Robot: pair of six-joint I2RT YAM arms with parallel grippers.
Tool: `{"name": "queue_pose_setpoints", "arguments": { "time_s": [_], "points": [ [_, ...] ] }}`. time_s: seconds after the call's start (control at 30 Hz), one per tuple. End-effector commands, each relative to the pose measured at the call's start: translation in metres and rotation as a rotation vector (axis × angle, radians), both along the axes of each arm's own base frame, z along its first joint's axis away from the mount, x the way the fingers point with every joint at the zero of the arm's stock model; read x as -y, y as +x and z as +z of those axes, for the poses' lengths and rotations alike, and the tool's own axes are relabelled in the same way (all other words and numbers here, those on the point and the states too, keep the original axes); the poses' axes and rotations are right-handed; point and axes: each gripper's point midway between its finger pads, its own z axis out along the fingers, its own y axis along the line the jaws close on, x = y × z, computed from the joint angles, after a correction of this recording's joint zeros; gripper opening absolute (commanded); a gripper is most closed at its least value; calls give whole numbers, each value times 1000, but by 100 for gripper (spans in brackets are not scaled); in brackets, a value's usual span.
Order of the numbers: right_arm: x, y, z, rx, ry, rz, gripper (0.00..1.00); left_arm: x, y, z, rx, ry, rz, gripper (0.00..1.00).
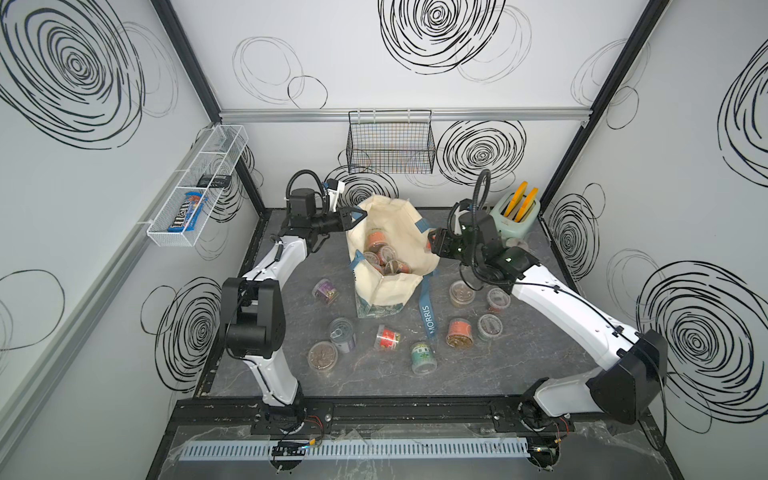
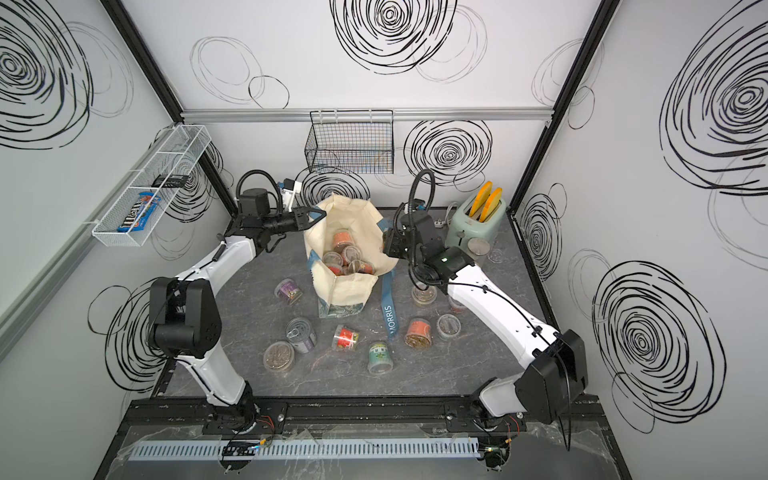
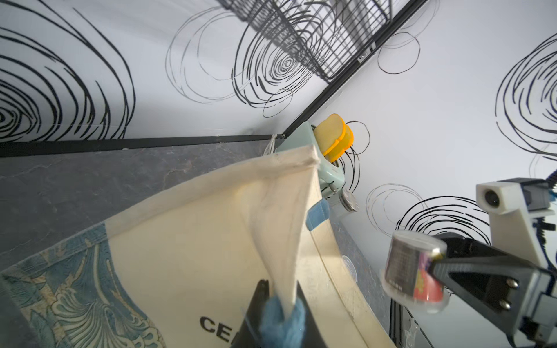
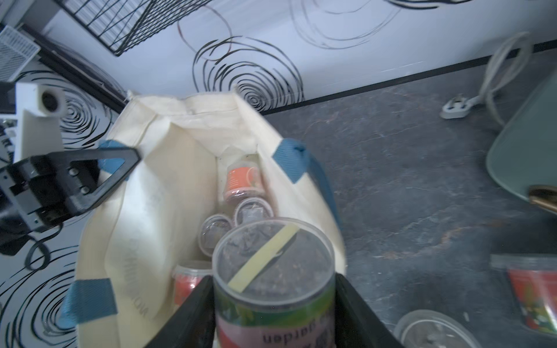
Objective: Take out the seed jars from the canvas bag
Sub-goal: Place the canvas bag at the center of the board, then place the seed jar at the center of the board.
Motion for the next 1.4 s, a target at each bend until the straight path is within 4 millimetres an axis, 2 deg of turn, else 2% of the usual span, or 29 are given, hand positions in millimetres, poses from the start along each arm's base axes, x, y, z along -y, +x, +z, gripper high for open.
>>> {"name": "queue_pose_setpoints", "arguments": {
  "time_s": [0.0, 0.07, 0.2, 0.3, 0.4, 0.73, 1.03, 1.3, 1.37],
  "points": [
    [26, 8, -10, 9, -57, -29, 60, -9, 9, 19, 79, 12, -6, 22],
    [39, 15, -17, 20, -82, -50, 61, -16, 11, 18, 74, 15, 11, 27],
    [63, 30, -35, 67, -111, -86, 60, -28, 12, 18, 71, 25, 38, 46],
    [77, 41, -58, 63, -148, -104, 61, -34, 8, 18, 64, 42, 41, 57],
    [89, 51, -86, 14, -190, -138, 61, -42, 3, 17, 46, 52, 50, 64],
    [97, 86, -148, -107, -279, -179, 62, -84, -21, 14, -9, 130, 102, 81],
    [99, 103, -182, -148, -317, -190, 63, -113, -39, 16, -39, 218, 162, 84],
    [99, 101, -190, -154, -331, -183, 64, -137, -58, 11, -90, 336, 219, 85],
    [100, 99, -190, -148, -333, -179, 65, -138, -66, 10, -127, 344, 225, 85]
  ]
}}
